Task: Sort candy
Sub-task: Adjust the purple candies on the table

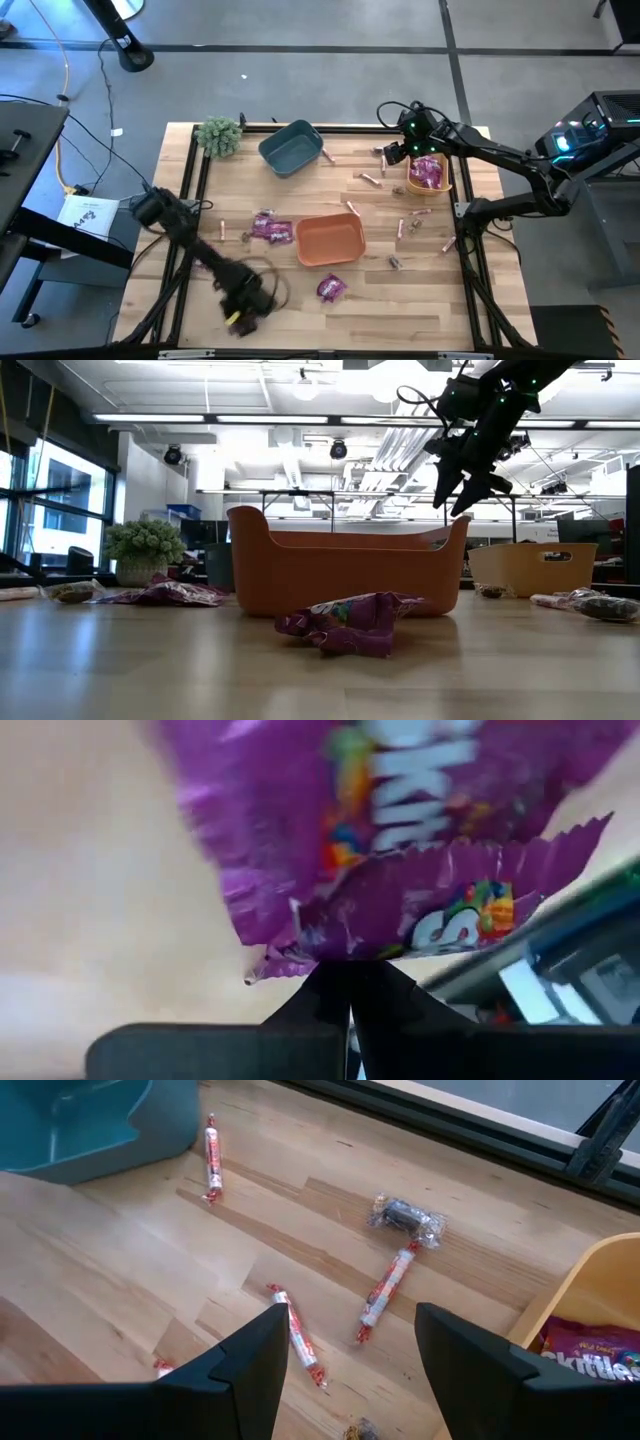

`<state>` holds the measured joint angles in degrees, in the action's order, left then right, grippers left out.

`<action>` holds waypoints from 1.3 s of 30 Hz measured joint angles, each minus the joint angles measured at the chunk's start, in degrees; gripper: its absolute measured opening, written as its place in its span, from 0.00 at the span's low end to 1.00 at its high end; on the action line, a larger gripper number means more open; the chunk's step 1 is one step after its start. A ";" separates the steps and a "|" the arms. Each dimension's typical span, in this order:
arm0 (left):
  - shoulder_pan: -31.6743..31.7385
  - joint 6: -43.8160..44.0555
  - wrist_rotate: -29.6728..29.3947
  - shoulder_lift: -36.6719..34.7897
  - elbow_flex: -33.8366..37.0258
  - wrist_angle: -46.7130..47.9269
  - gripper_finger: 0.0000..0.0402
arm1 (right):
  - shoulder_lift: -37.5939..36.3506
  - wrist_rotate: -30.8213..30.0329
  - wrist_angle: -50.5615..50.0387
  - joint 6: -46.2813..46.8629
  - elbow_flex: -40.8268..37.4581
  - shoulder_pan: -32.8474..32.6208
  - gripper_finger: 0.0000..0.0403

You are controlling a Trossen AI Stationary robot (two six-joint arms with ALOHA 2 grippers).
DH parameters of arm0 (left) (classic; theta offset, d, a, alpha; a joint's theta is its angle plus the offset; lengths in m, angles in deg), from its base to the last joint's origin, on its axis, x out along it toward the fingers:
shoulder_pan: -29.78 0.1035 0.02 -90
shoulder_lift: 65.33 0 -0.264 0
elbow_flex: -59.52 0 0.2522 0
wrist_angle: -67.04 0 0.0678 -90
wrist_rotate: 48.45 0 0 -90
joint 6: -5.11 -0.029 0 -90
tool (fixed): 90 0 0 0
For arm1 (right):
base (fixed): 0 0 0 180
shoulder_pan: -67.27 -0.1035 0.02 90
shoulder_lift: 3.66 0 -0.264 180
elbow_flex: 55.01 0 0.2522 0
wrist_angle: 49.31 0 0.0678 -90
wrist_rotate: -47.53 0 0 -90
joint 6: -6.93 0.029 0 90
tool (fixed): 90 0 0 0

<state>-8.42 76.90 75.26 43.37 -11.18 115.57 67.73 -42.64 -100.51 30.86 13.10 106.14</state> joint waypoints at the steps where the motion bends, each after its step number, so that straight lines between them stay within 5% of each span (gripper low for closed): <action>1: 2.39 -2.11 -1.54 -0.13 -0.01 1.52 0.00 | 0.00 0.01 0.01 0.00 0.00 0.00 0.53; 10: 25.51 -21.58 -23.89 -4.32 -3.54 2.96 0.00 | 0.00 0.87 0.03 0.00 0.00 0.00 0.53; 14: 31.19 -28.90 -24.46 -6.95 -9.65 10.57 0.00 | 0.00 1.99 0.00 0.01 0.00 0.00 0.53; 19: 30.81 -35.89 -24.78 -11.65 -13.06 28.16 0.00 | 0.00 2.80 -0.12 -0.01 0.00 -0.02 0.53; 23: 27.91 -35.74 -23.84 -15.53 -8.65 36.53 0.00 | 0.00 2.78 -0.12 -1.32 0.00 -0.02 0.53; 32: 21.84 -25.11 -15.74 -20.71 13.01 31.58 0.00 | 0.00 2.78 1.25 -0.01 0.00 -0.02 0.53; 39: 20.03 -21.09 -10.48 -23.89 20.77 31.08 0.00 | 0.00 2.74 1.76 1.64 0.00 0.00 0.53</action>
<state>11.61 55.81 64.78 19.49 9.59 146.66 67.73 -39.90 -98.74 32.49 13.10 106.14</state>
